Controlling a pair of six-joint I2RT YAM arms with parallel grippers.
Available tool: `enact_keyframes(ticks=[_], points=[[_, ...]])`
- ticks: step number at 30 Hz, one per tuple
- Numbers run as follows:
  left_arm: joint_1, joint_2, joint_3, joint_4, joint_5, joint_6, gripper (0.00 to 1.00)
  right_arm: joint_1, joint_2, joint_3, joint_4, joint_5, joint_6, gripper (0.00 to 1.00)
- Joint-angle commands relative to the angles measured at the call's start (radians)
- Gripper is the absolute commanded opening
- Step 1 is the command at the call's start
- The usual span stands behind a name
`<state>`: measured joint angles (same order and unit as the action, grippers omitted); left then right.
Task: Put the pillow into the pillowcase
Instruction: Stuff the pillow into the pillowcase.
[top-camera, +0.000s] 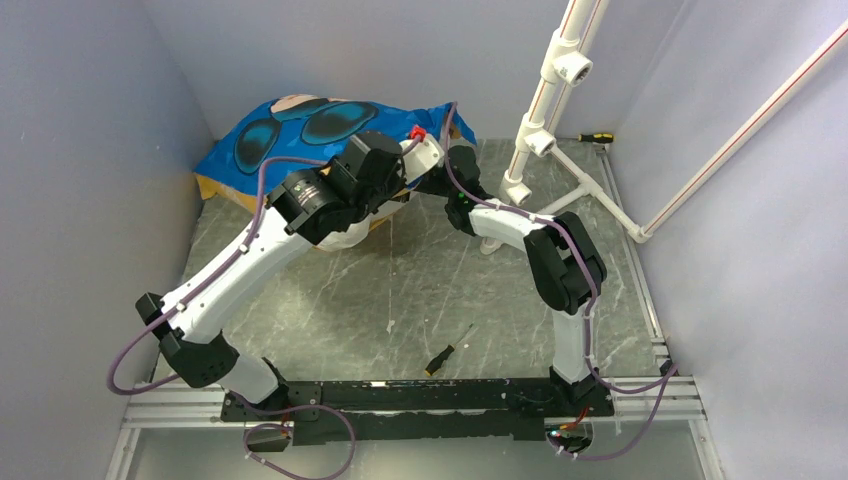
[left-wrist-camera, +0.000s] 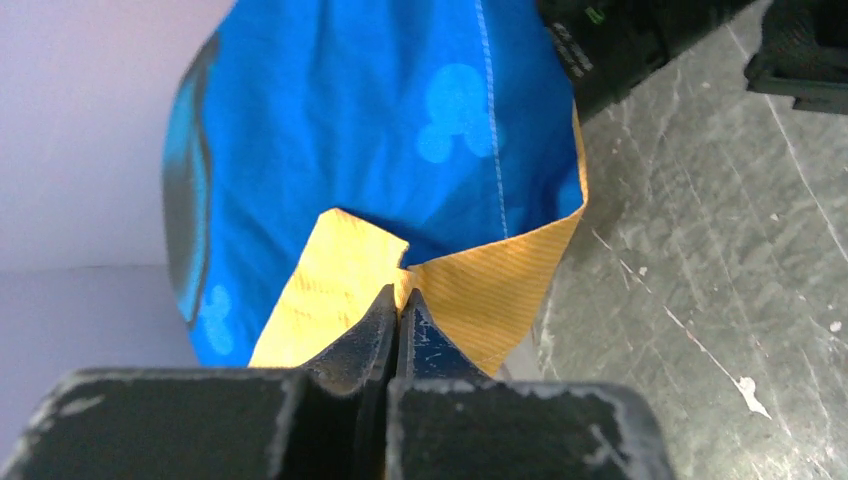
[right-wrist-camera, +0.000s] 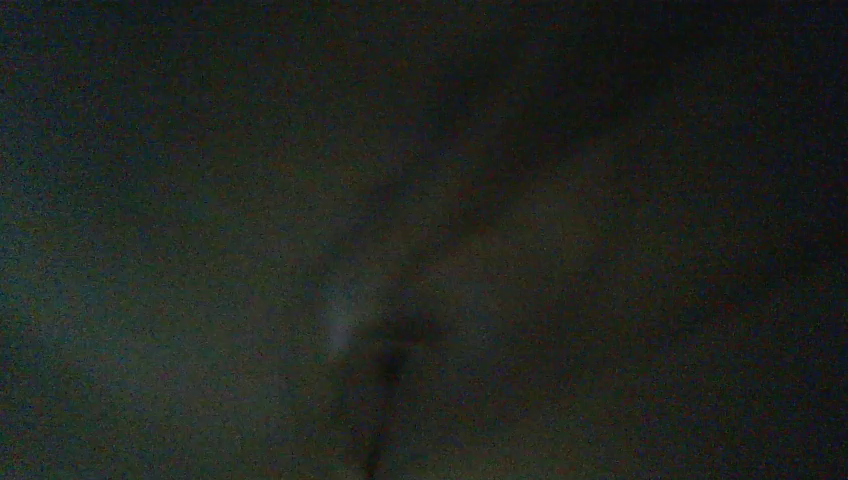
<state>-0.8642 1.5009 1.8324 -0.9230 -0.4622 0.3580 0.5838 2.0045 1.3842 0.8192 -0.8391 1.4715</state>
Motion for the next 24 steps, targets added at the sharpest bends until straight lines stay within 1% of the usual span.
enact_keyframes(ticks=[1, 3, 7, 11, 14, 17, 20, 24], points=[[0.000, -0.059, 0.102, 0.057, -0.084, -0.021, 0.00, -0.009, -0.018, -0.004, 0.058, 0.026, 0.081, 0.00], [0.000, -0.090, 0.152, 0.050, -0.056, -0.075, 0.00, -0.020, -0.019, 0.004, 0.055, 0.028, 0.080, 0.00], [0.000, -0.148, 0.261, 0.002, 0.059, -0.181, 0.00, -0.044, -0.024, 0.041, 0.029, 0.059, 0.059, 0.00], [-0.001, -0.214, 0.325, -0.037, 0.212, -0.285, 0.00, -0.063, -0.026, 0.097, -0.016, 0.090, 0.027, 0.00], [0.000, -0.254, 0.327, -0.003, 0.315, -0.370, 0.00, -0.066, -0.033, 0.139, -0.095, 0.121, -0.039, 0.00], [-0.001, -0.268, 0.327, 0.056, 0.383, -0.461, 0.00, -0.054, -0.041, 0.178, -0.207, 0.153, -0.131, 0.00], [0.000, -0.256, 0.326, 0.105, 0.448, -0.508, 0.00, -0.031, -0.047, 0.193, -0.320, 0.218, -0.226, 0.00], [0.000, -0.212, 0.331, 0.130, 0.544, -0.576, 0.00, -0.009, -0.046, 0.150, -0.279, 0.332, -0.203, 0.00]])
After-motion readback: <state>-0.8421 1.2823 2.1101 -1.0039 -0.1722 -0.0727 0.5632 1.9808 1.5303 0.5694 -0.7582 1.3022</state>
